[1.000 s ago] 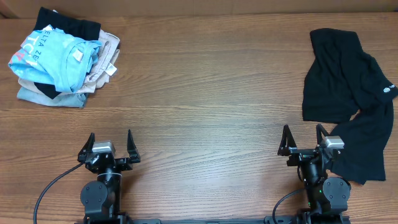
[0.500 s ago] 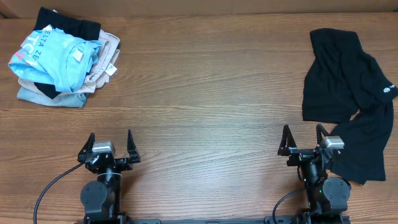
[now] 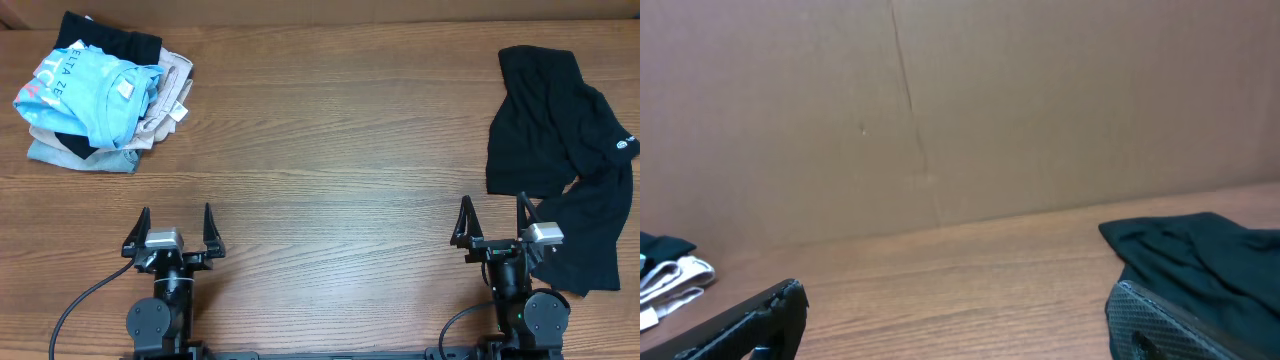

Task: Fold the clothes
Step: 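Reach the right gripper to the crumpled black t-shirt and grasp it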

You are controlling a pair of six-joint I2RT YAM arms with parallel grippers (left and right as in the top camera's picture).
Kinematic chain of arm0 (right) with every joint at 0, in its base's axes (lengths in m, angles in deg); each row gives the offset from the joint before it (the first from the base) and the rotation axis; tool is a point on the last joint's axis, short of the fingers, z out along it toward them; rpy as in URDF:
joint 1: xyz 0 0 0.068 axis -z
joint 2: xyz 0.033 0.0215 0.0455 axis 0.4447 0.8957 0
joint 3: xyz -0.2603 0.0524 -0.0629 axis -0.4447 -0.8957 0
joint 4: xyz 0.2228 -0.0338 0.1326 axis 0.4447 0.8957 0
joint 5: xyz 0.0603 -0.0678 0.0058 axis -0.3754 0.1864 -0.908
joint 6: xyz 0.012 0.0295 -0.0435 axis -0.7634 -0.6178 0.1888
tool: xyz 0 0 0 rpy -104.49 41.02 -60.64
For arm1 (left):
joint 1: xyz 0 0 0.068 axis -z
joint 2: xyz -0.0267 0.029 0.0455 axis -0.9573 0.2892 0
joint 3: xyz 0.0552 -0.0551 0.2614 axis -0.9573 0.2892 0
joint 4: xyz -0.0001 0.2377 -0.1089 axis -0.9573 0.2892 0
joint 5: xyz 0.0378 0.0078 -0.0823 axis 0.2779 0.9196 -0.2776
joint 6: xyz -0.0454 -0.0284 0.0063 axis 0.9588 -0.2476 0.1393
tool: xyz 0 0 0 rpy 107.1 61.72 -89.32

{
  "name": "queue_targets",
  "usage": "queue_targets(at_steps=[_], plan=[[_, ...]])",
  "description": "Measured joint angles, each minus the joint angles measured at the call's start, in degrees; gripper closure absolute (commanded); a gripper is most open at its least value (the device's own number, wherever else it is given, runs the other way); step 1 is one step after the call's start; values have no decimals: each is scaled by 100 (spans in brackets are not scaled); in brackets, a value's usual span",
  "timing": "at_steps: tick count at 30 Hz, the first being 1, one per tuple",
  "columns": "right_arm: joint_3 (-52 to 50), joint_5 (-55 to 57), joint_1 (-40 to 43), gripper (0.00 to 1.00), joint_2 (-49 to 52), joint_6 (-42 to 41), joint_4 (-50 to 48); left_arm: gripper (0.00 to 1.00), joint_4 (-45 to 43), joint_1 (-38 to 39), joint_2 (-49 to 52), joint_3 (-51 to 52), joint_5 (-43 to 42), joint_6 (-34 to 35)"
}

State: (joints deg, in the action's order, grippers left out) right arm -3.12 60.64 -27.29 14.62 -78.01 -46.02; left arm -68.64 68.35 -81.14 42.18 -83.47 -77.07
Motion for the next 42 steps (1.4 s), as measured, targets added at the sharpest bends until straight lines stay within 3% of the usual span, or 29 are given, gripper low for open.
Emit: queue_targets(at_steps=[10, 20, 27, 39, 42], plan=[[485, -2, 0, 0, 2, 212, 350, 0, 269, 0, 0, -323, -83, 0], [2511, -4, 0, 0, 1008, 796, 1469, 0, 1384, 0, 640, -1851, -83, 0], [4197, -15, -2, 0, 2509, 887, 2774, 0, 2022, 0, 1952, -3206, -348, -31], [7062, -17, 0, 0, 5152, 905, 5711, 0, 4774, 0, 4872, -6245, -1069, -46], [7593, -22, -2, 0, 5901, 905, 6264, 0, 5066, 0, 5497, -6776, -1108, -44]])
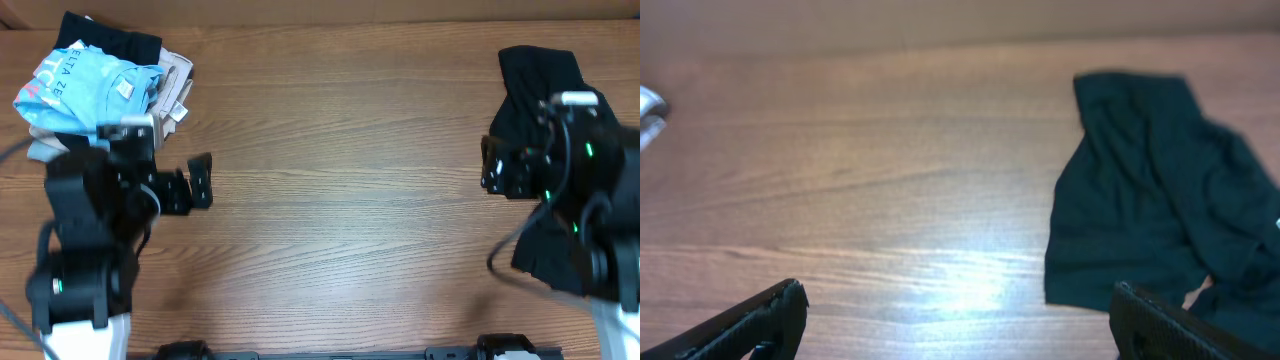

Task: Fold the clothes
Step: 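Reach the right gripper to the crumpled black t-shirt and grasp it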

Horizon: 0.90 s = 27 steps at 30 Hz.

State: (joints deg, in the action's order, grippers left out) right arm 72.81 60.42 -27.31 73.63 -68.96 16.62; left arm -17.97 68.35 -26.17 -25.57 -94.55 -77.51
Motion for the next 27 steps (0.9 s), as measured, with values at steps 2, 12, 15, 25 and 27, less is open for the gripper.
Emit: queue_targets(at_steps=[2, 12, 15, 25, 27], plan=[[149, -31, 0, 0, 433, 0, 31, 0, -39, 0, 361, -203, -39, 0], [177, 107, 229, 16, 2159, -105, -190, 0, -55, 0, 1878, -267, -219, 0], [177, 321, 527, 20, 2675, -249, -166, 0, -9, 0, 2194, -264, -234, 0], [177, 496, 986, 30, 4216, -551, 28, 0, -11, 0, 2820, -267, -260, 0], [177, 496, 986, 34, 4463, -579, 22, 0, -13, 0, 2876, -267, -260, 0]])
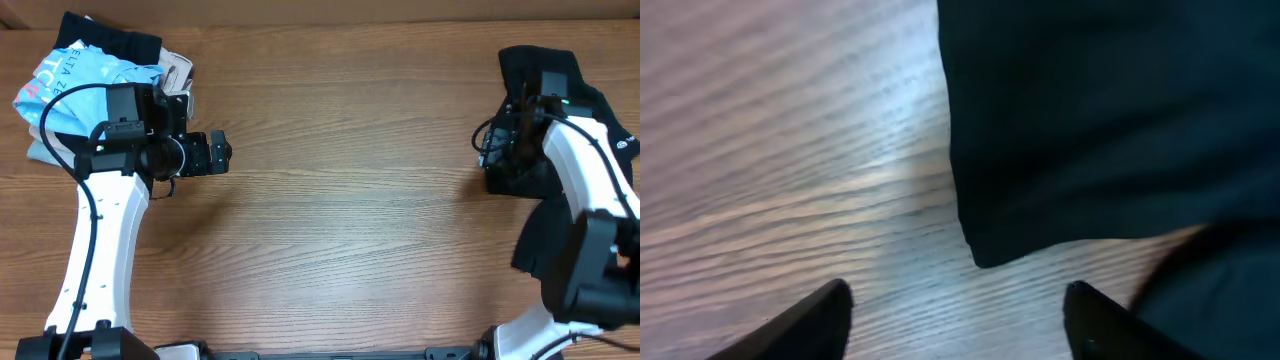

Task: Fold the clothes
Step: 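Reach the right gripper to the crumpled black t-shirt and grasp it, then drag the black t-shirt with the right gripper toward table center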

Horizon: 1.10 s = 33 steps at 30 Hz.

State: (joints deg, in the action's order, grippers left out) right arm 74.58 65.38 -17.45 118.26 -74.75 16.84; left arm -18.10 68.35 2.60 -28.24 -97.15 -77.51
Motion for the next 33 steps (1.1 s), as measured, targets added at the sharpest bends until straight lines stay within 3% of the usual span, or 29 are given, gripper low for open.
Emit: queue_targets(at_steps=[20, 27, 31, 33], plan=[[-1075, 586, 2, 56, 315, -516, -1502, 0, -68, 0, 94, 0, 2, 0], [-1478, 702, 0, 75, 284, -713, -2052, 0, -162, 0, 94, 0, 2, 0], [-1670, 837, 4, 96, 184, -793, -2286, 7, -179, 0, 94, 0, 2, 2], [-1692, 857, 13, 96, 162, -876, -2310, 9, -188, 0, 94, 0, 7, 2]])
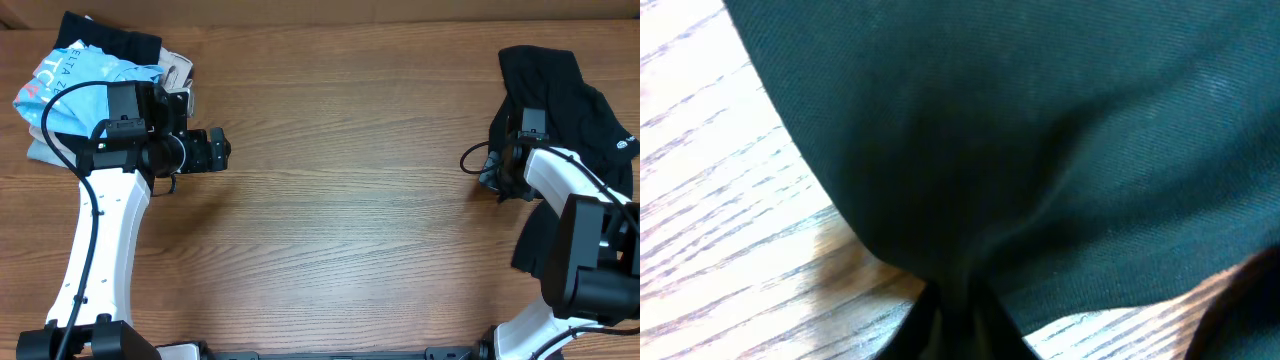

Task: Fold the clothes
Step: 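Drag the black t-shirt with the right gripper toward table center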

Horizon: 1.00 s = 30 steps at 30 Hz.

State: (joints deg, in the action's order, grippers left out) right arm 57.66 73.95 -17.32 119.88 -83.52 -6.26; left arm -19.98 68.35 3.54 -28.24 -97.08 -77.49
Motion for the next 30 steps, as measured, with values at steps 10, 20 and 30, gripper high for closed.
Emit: queue_targets(at_steps=[10, 20, 30], plan=[[1071, -1097, -487, 96, 140, 0, 1443, 6, 50, -92, 22, -562, 291, 22], [3161, -2365, -3501, 83, 149, -98, 2028, 2, 98, -411, 22, -1423, 525, 24], [3915, -2774, -5681, 45, 151, -382, 2656, 0, 264, -754, 22, -1427, 651, 22]])
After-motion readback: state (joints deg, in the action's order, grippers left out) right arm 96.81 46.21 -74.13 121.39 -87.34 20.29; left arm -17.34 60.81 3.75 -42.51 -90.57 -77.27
